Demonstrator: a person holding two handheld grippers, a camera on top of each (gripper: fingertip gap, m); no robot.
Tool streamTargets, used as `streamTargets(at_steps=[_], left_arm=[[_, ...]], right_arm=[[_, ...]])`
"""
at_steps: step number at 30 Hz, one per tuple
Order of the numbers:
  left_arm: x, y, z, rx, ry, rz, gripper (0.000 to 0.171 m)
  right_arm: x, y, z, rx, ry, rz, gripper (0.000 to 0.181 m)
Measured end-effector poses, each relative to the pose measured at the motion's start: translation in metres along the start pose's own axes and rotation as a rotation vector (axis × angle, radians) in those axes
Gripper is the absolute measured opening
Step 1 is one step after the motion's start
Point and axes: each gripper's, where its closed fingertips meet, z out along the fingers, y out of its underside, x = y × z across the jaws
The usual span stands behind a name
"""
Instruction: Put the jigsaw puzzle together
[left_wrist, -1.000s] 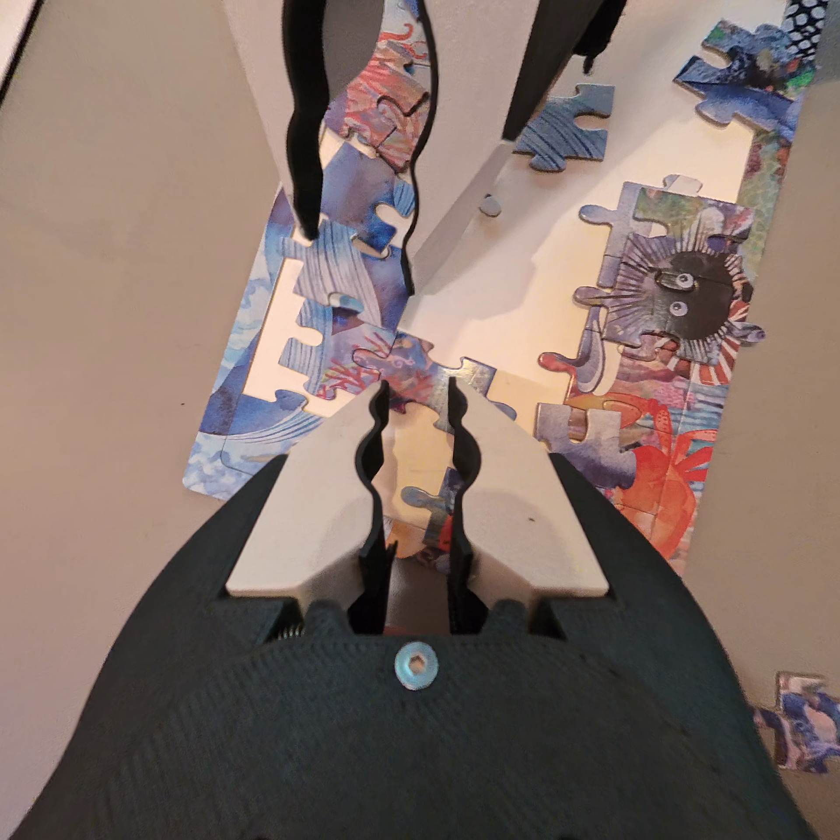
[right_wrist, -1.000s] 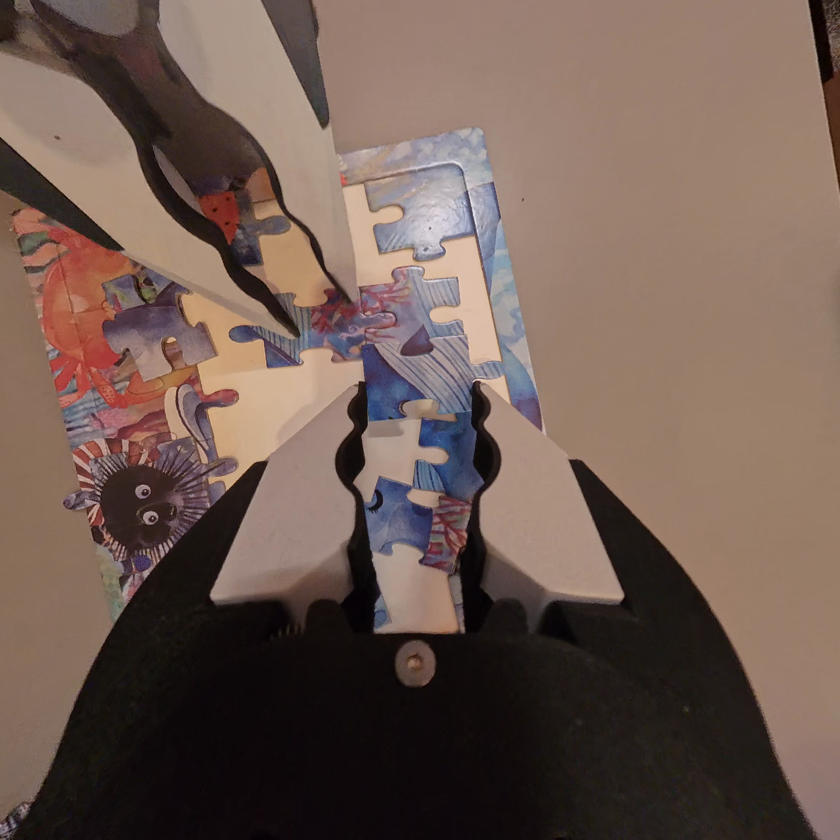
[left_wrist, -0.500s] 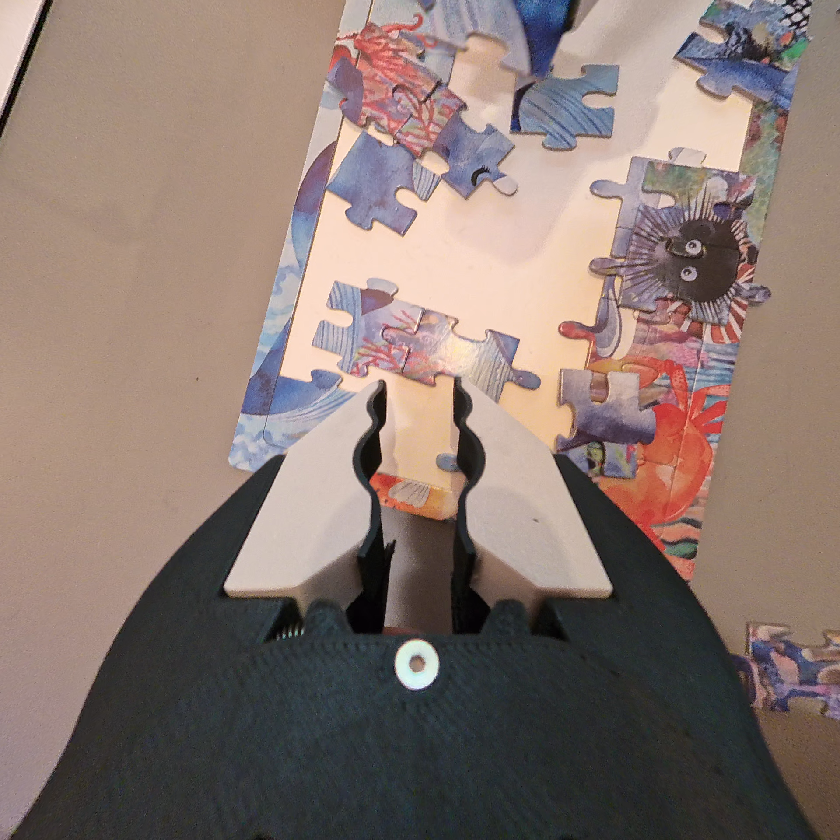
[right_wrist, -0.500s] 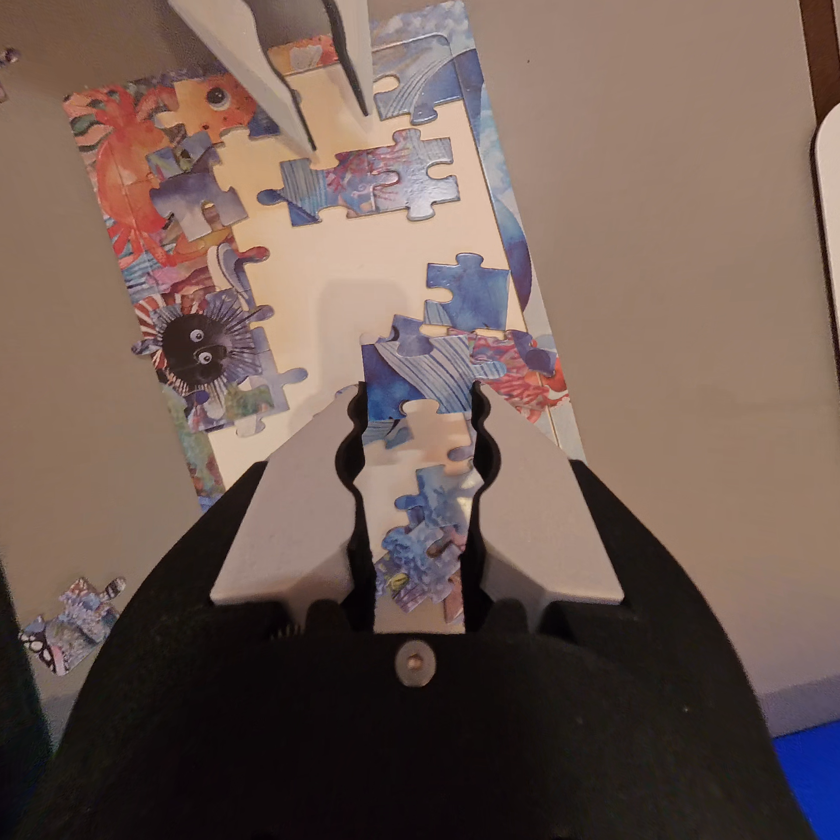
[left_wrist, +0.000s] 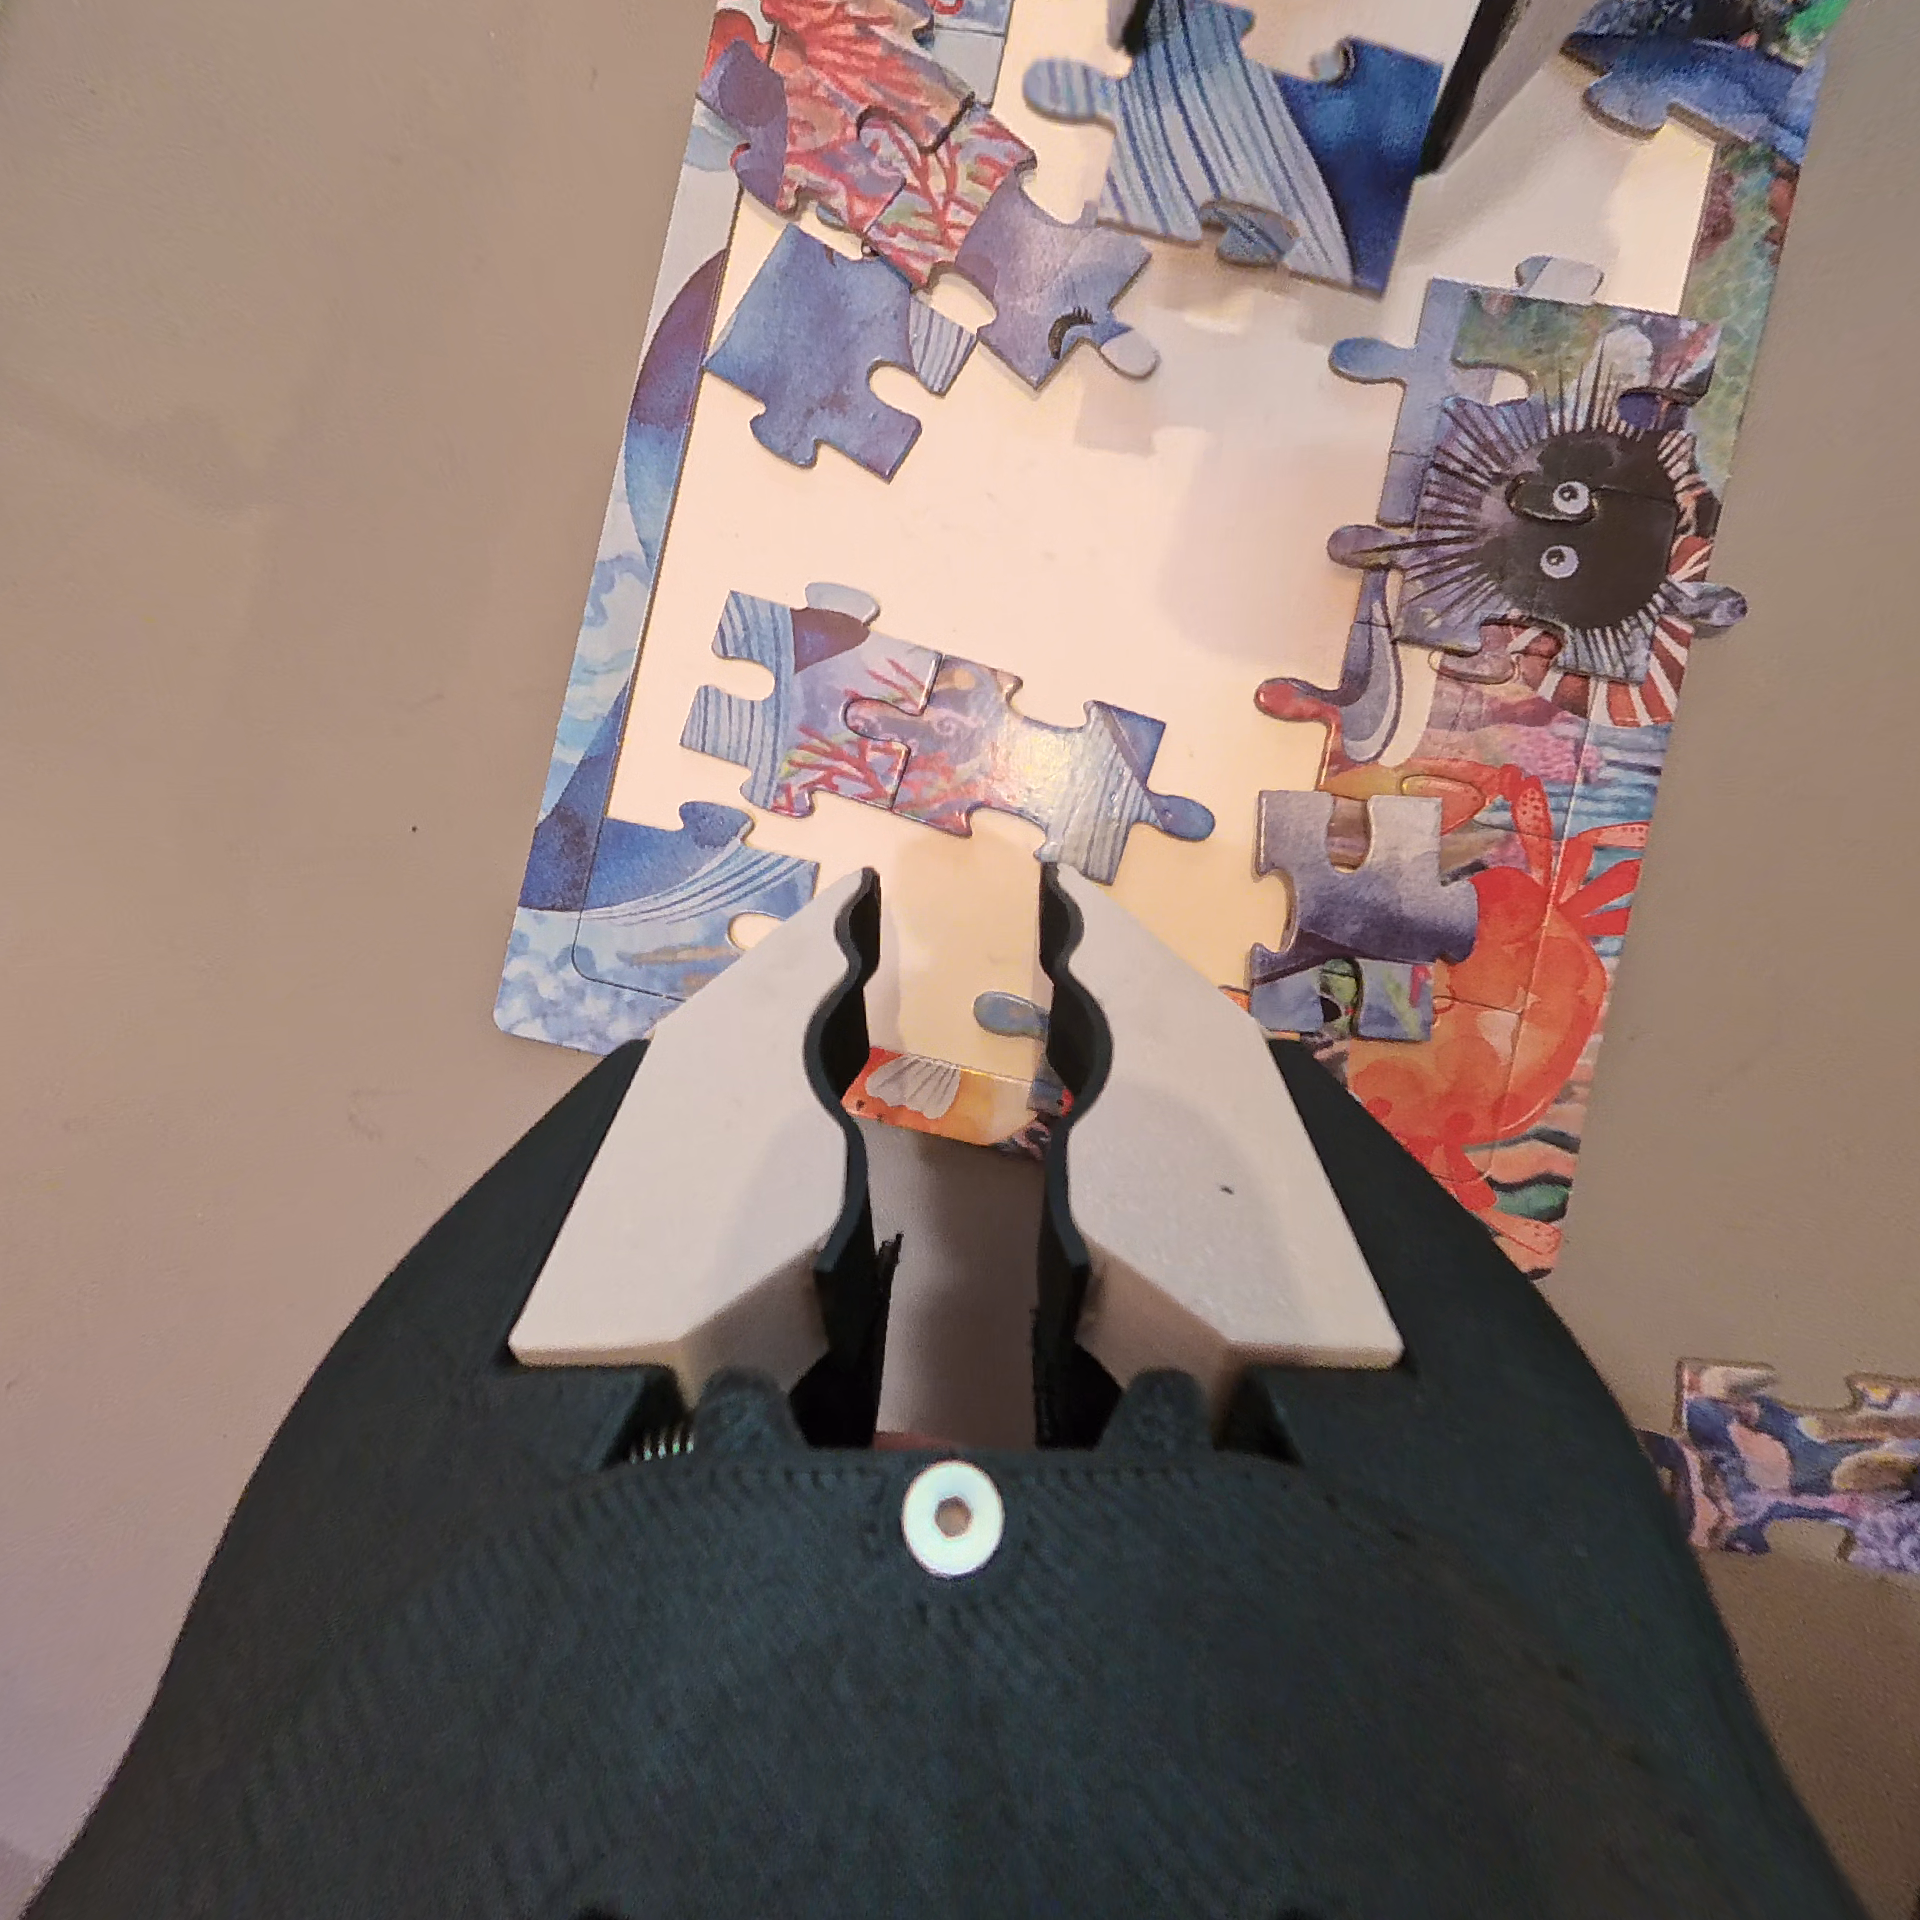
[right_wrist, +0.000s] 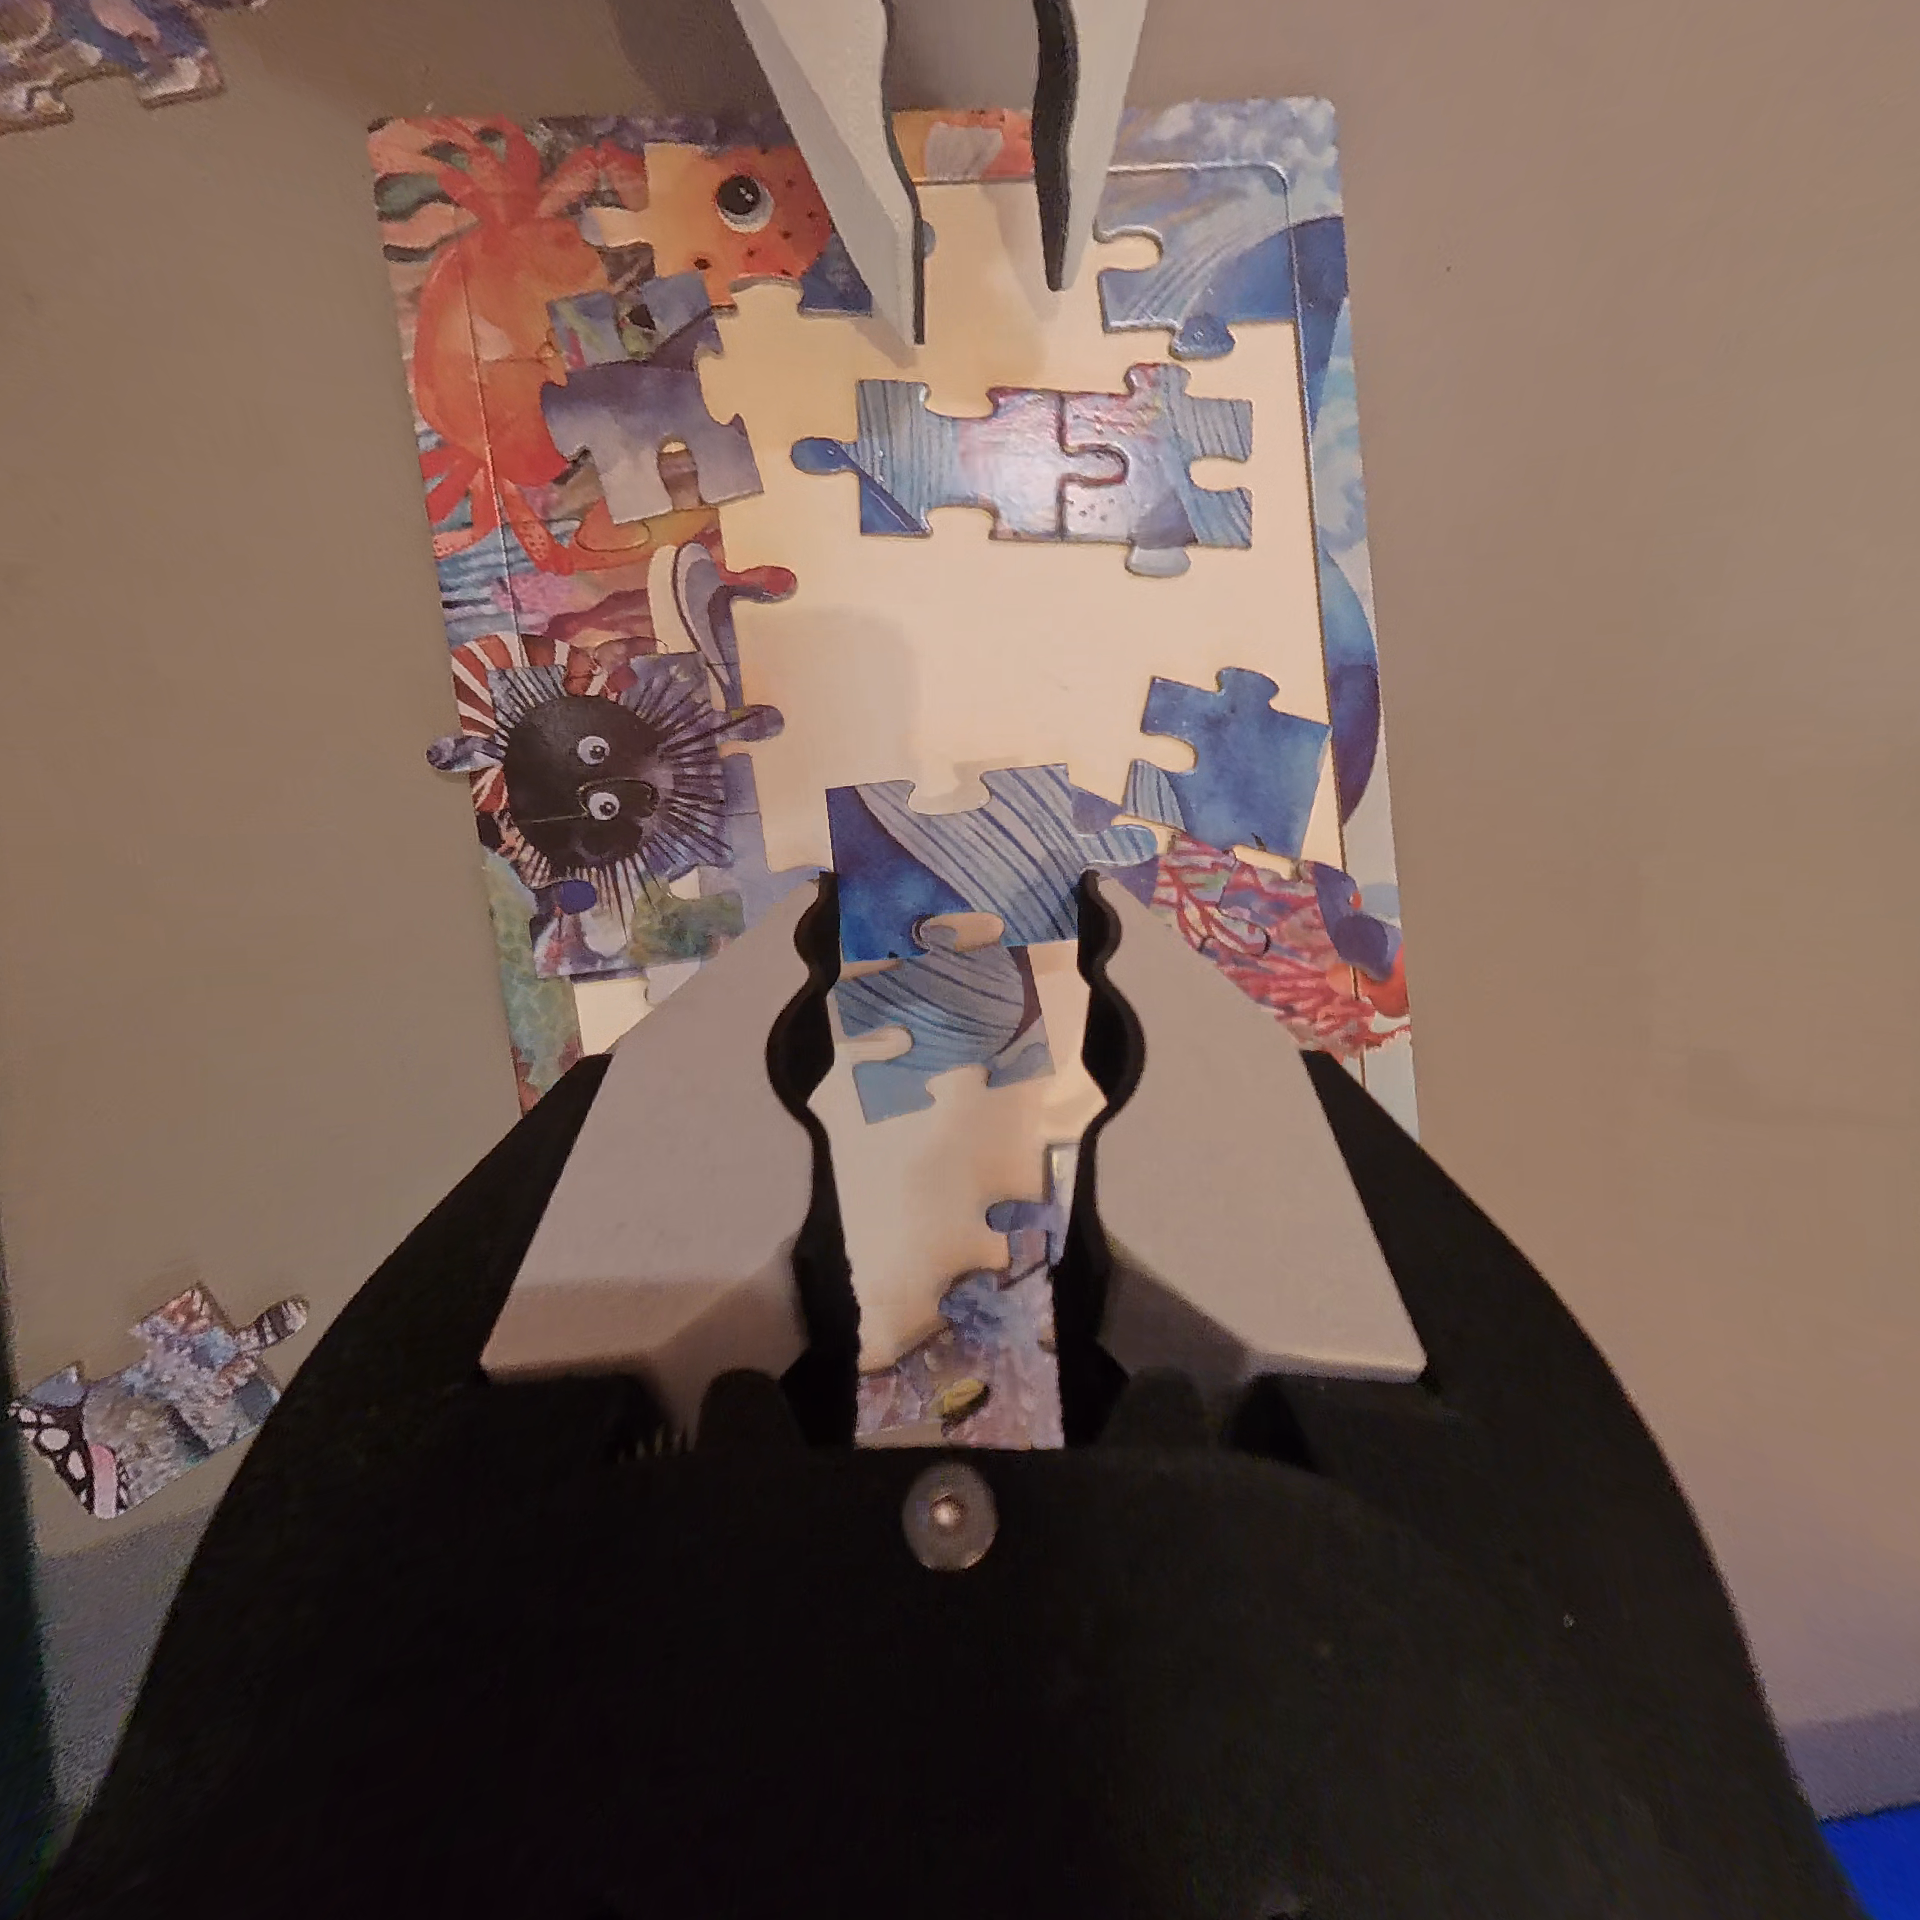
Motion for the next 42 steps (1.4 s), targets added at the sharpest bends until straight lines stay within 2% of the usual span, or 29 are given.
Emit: streamTargets(at_steps=[4,12,25,36,38,42], left_arm=[[0.001,0.006,0.004,-0.033,0.007,0.003,0.029],[0.006,0.006,0.006,-0.038,0.033,0.008,0.029],[0.006,0.007,0.006,-0.037,0.038,0.001,0.028],[0.006,0.009,0.005,-0.035,0.054,-0.016,0.026],[0.010,0.009,0.004,-0.032,0.071,-0.016,0.031],[0.019,0.006,0.005,-0.020,0.115,-0.008,0.031]], right_arm=[[-0.005,-0.003,0.003,0.003,-0.007,-0.031,0.044],[-0.020,0.013,0.014,-0.042,-0.061,-0.022,0.044],[-0.014,0.022,0.026,-0.023,-0.089,0.009,0.044],[-0.012,0.015,0.024,0.007,-0.088,-0.002,0.044],[-0.014,0.010,0.022,0.021,-0.091,-0.005,0.044],[-0.014,0.004,0.024,0.022,-0.087,-0.003,0.044]])
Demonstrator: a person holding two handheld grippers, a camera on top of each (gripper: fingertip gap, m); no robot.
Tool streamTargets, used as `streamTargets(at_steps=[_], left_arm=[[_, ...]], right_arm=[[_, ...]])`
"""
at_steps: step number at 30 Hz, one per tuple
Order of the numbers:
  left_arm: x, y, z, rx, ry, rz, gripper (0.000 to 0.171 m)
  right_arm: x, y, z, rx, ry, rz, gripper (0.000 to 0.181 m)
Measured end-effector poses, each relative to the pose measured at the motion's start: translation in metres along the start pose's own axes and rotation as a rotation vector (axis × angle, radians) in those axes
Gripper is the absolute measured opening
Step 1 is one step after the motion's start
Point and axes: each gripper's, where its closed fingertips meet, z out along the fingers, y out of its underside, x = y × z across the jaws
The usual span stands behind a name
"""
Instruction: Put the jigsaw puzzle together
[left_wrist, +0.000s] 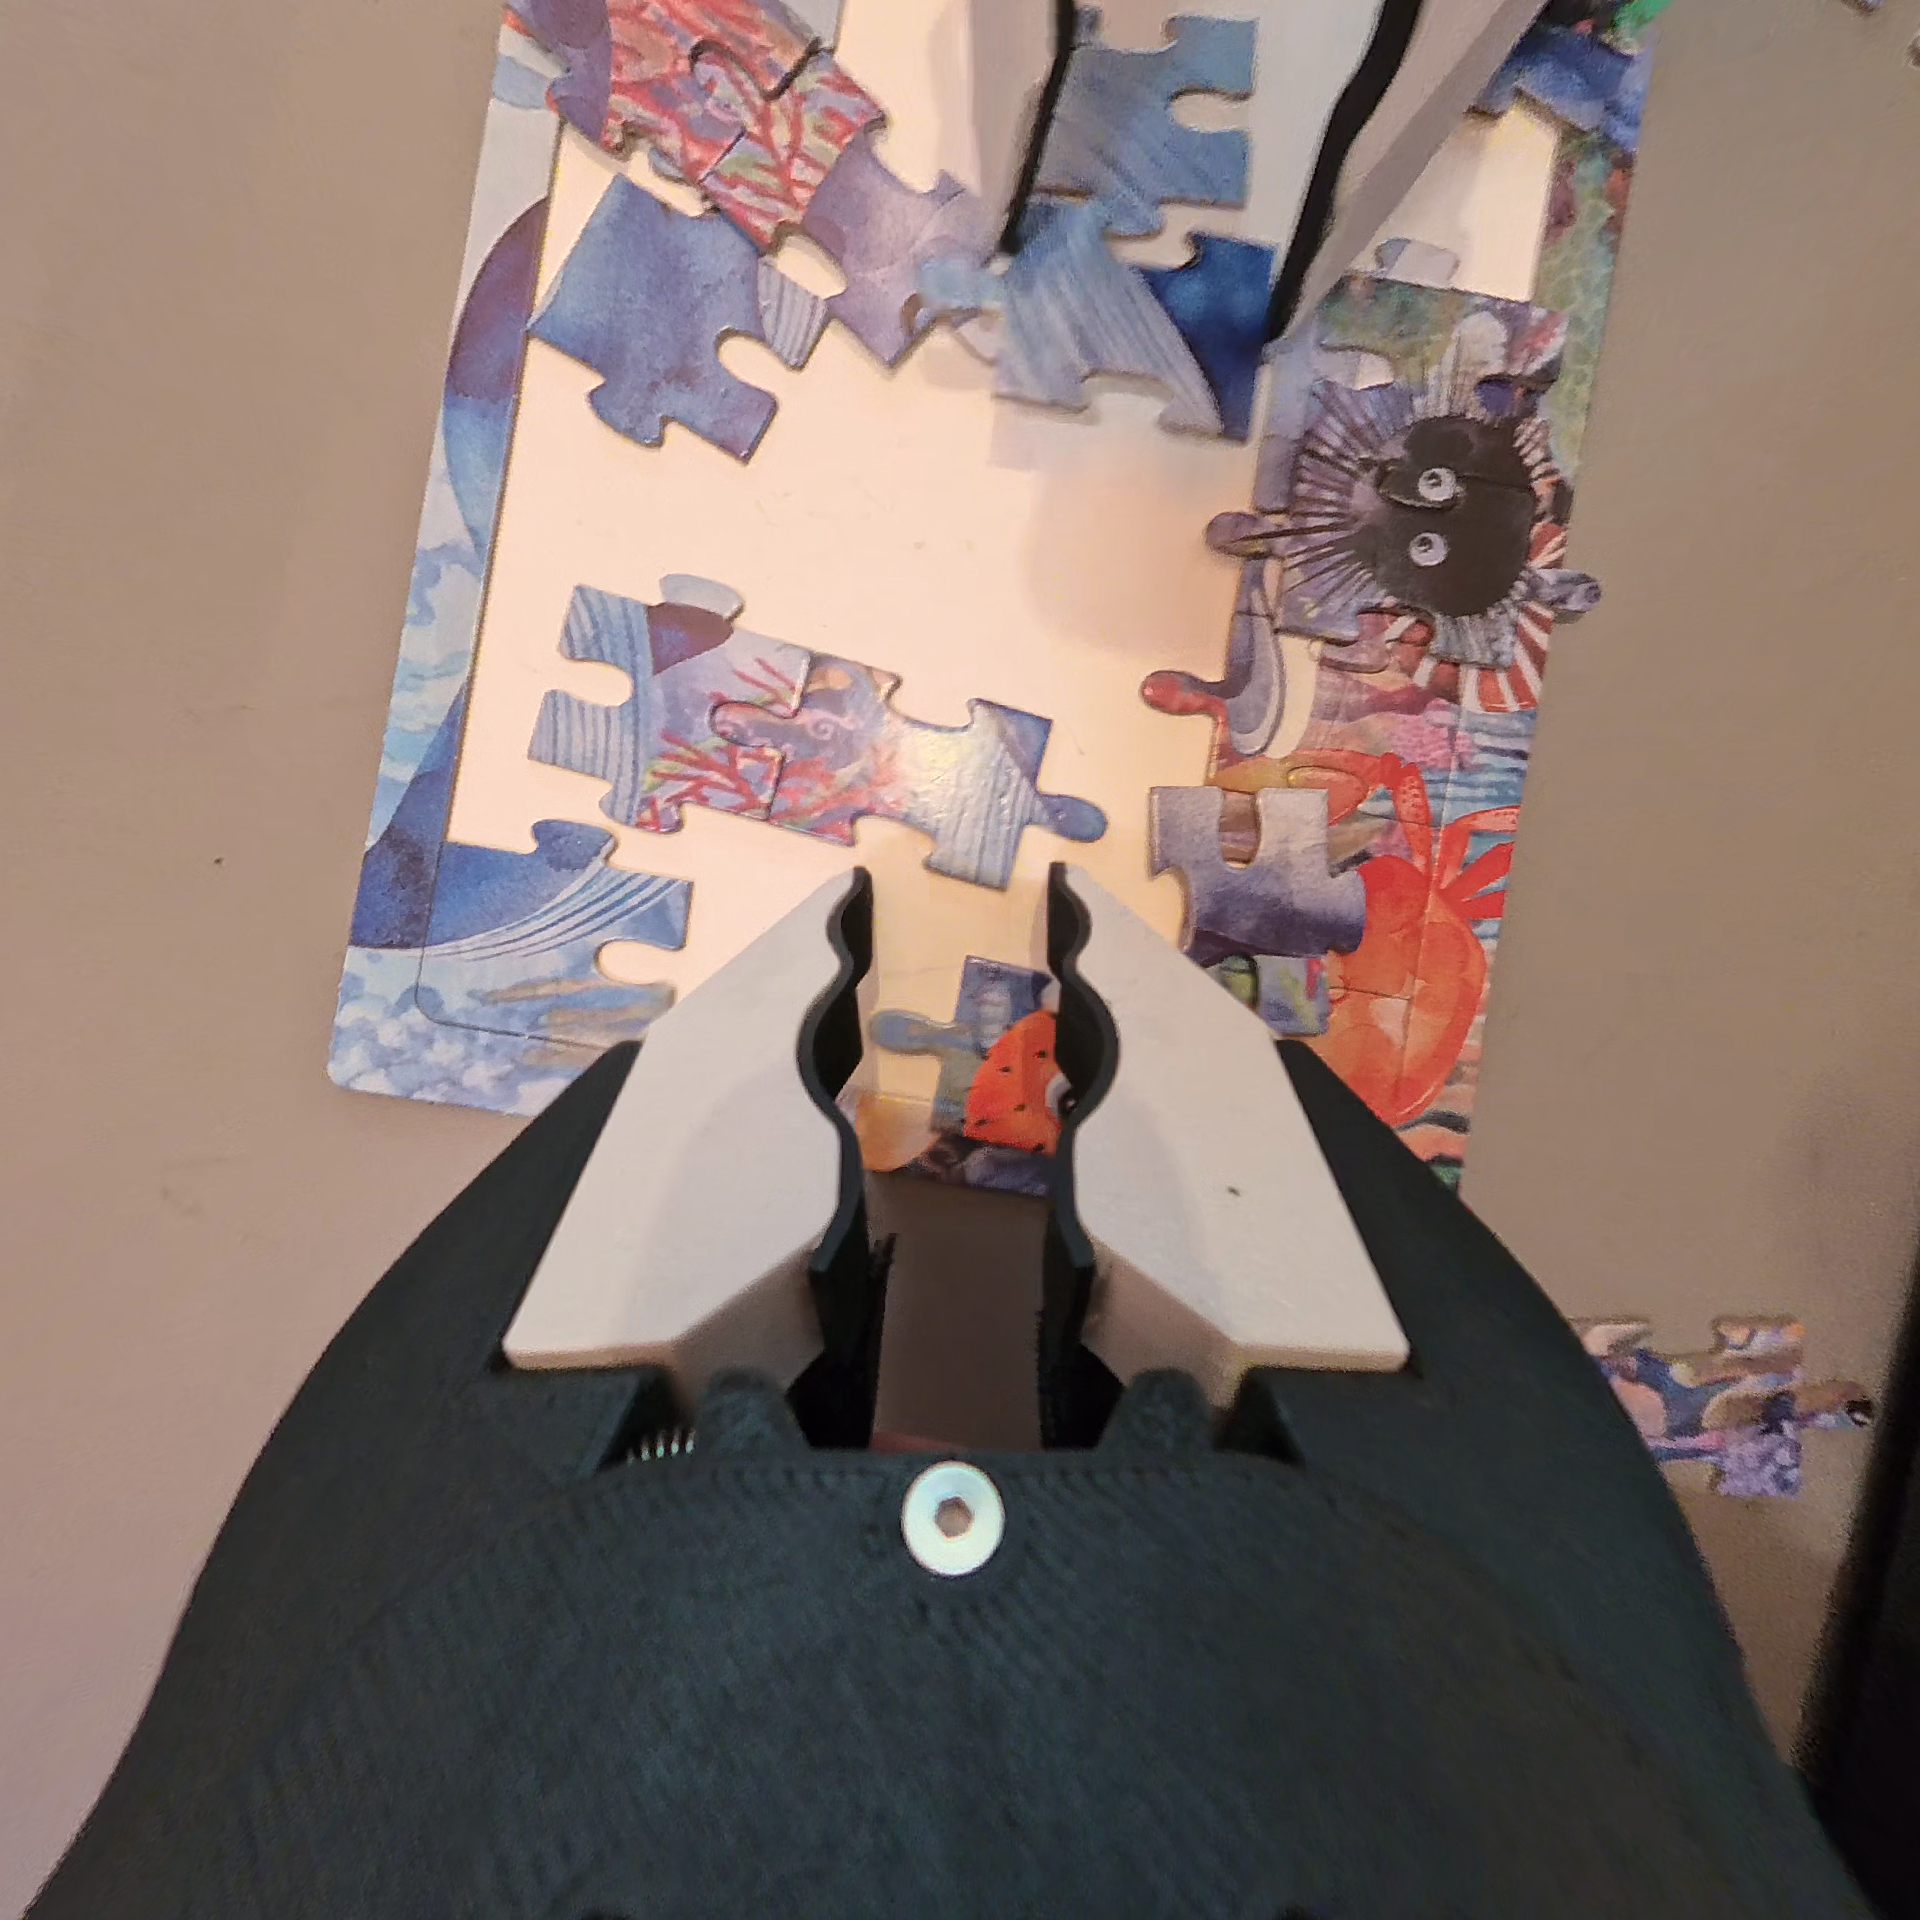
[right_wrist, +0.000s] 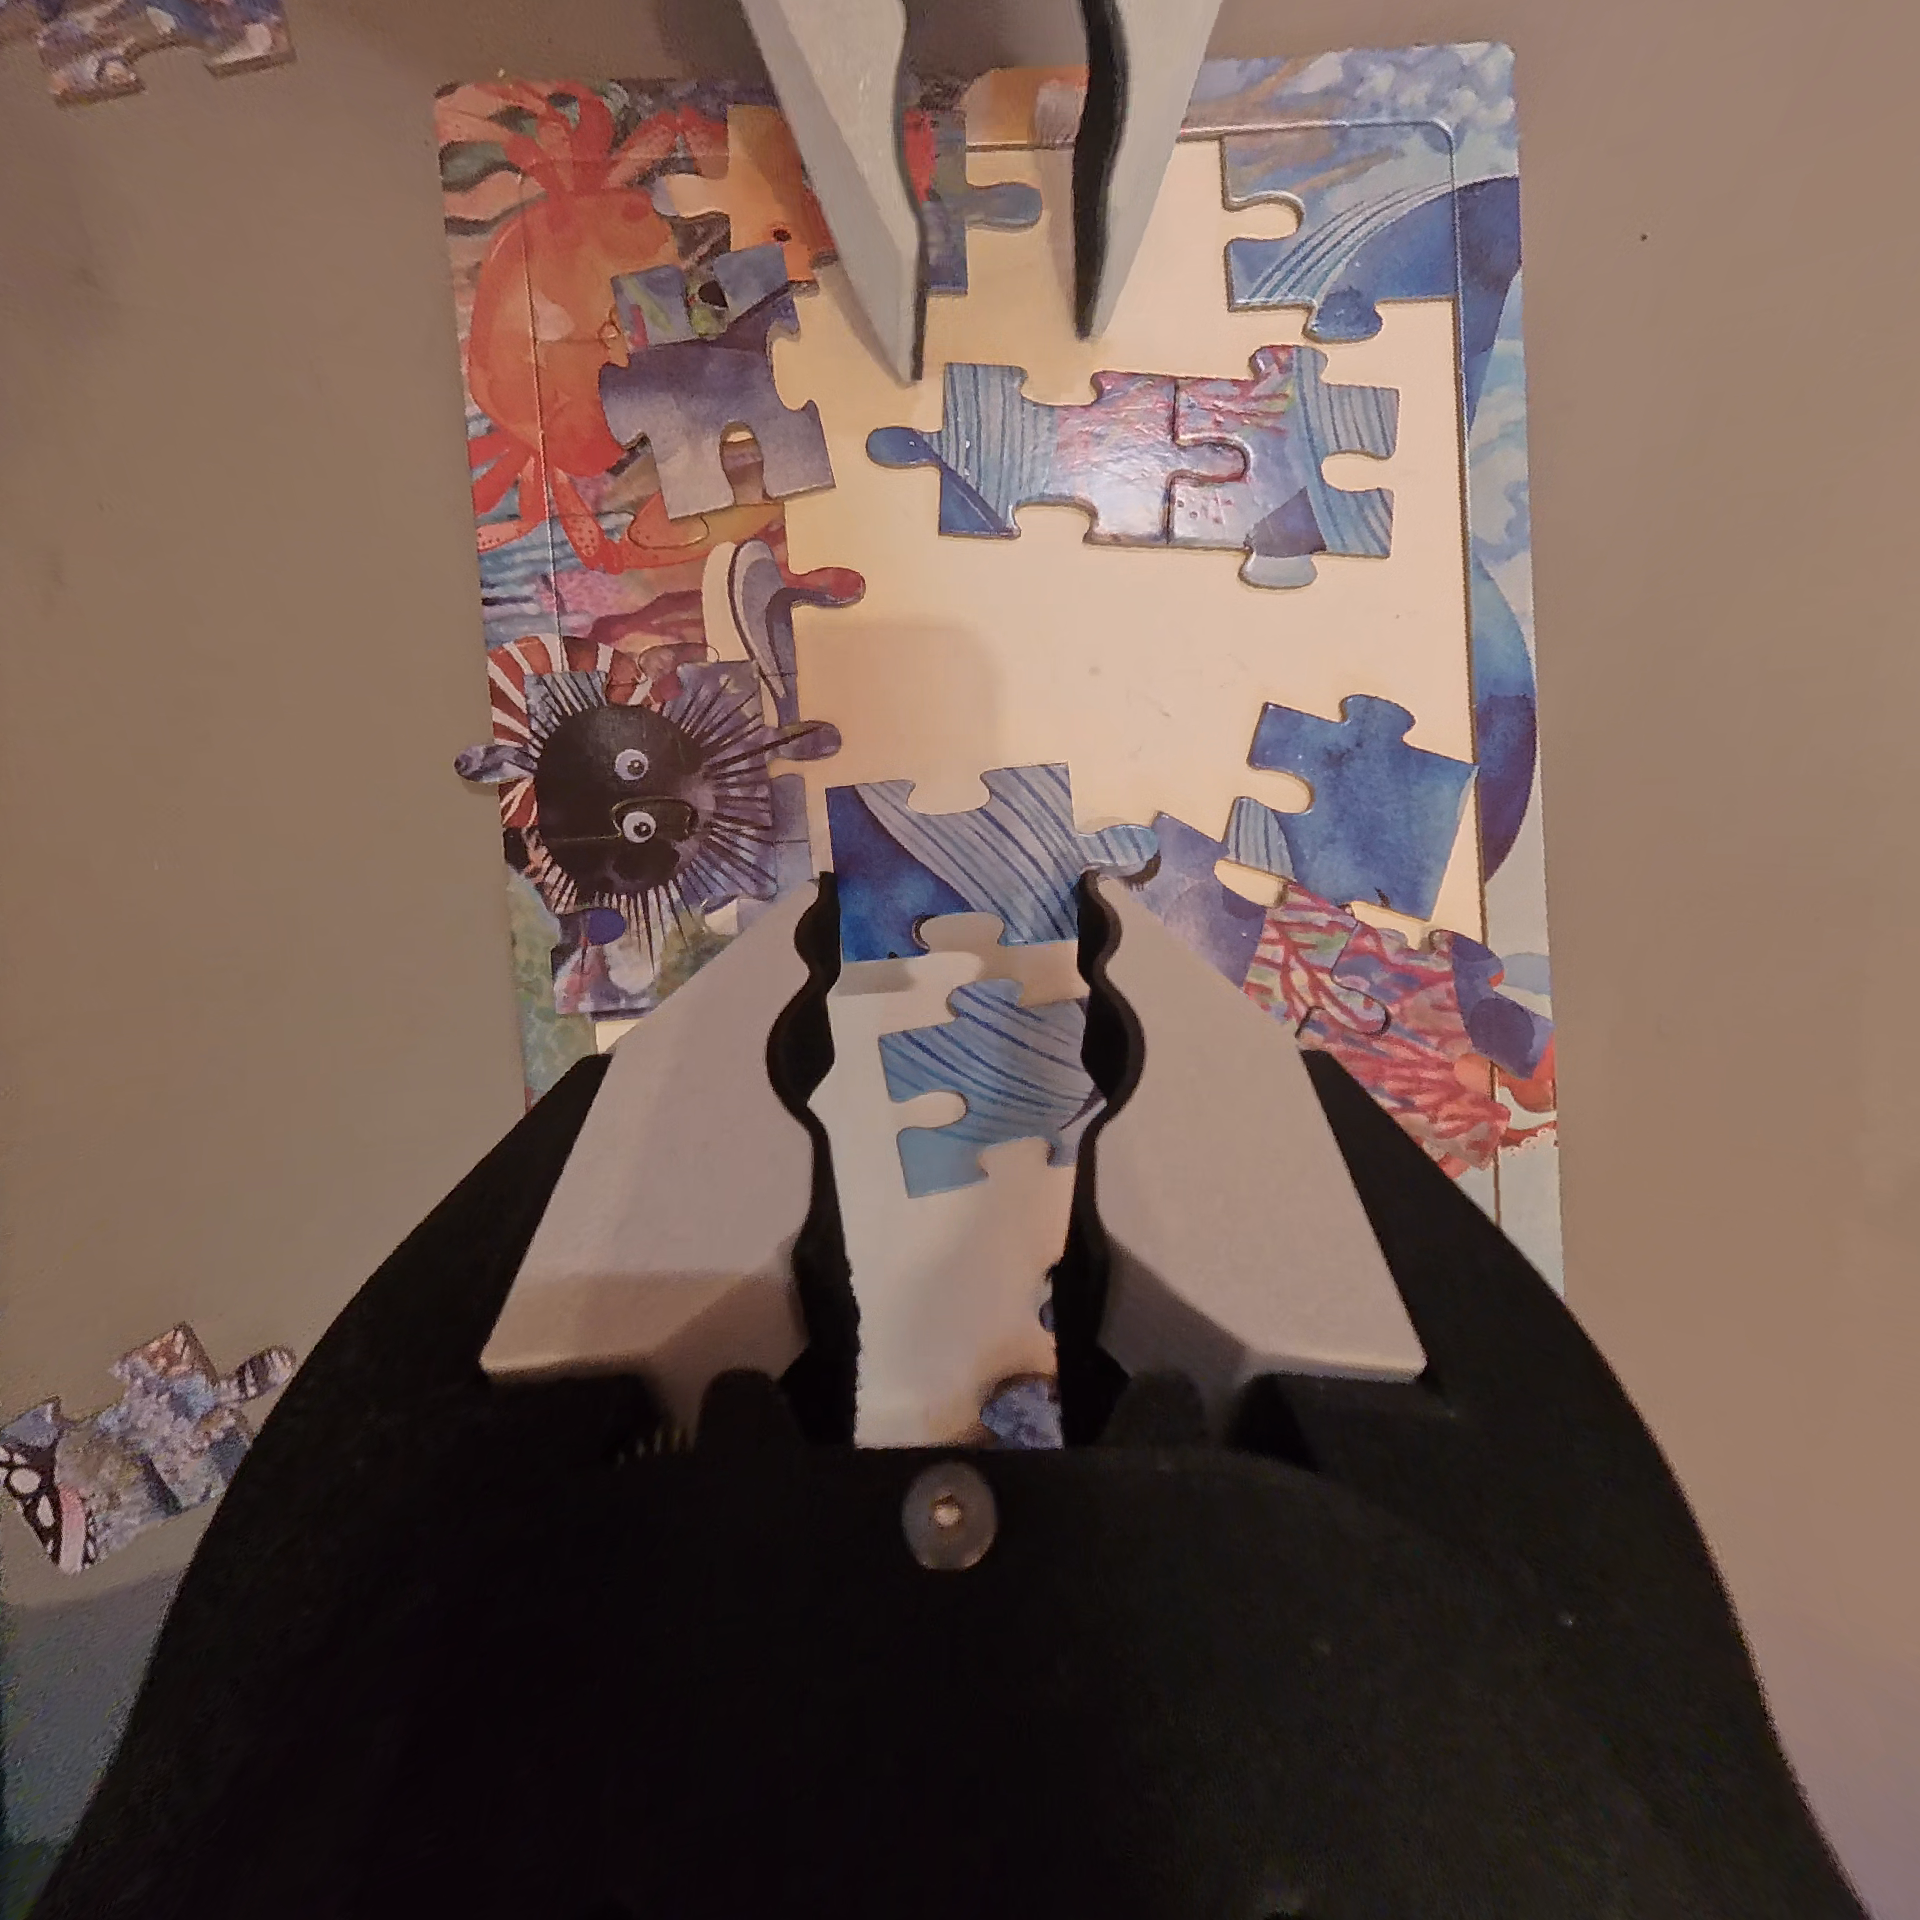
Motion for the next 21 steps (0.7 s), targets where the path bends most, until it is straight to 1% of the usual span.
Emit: streamTargets(at_steps=[6,11,15,21], left_arm=[[0.005,-0.006,0.004,0.005,0.004,0.026,0.031],[0.015,-0.012,0.007,0.024,0.044,0.039,0.031],[0.014,-0.014,0.010,0.025,0.027,0.052,0.031],[0.015,-0.019,0.013,0.038,0.019,0.061,0.035]], right_arm=[[0.003,-0.013,0.005,0.026,0.009,0.011,0.044],[0.007,-0.023,0.012,0.029,0.017,0.015,0.044],[0.003,-0.026,0.013,0.038,-0.001,0.012,0.044],[0.003,-0.022,0.013,0.032,0.000,0.017,0.045]])
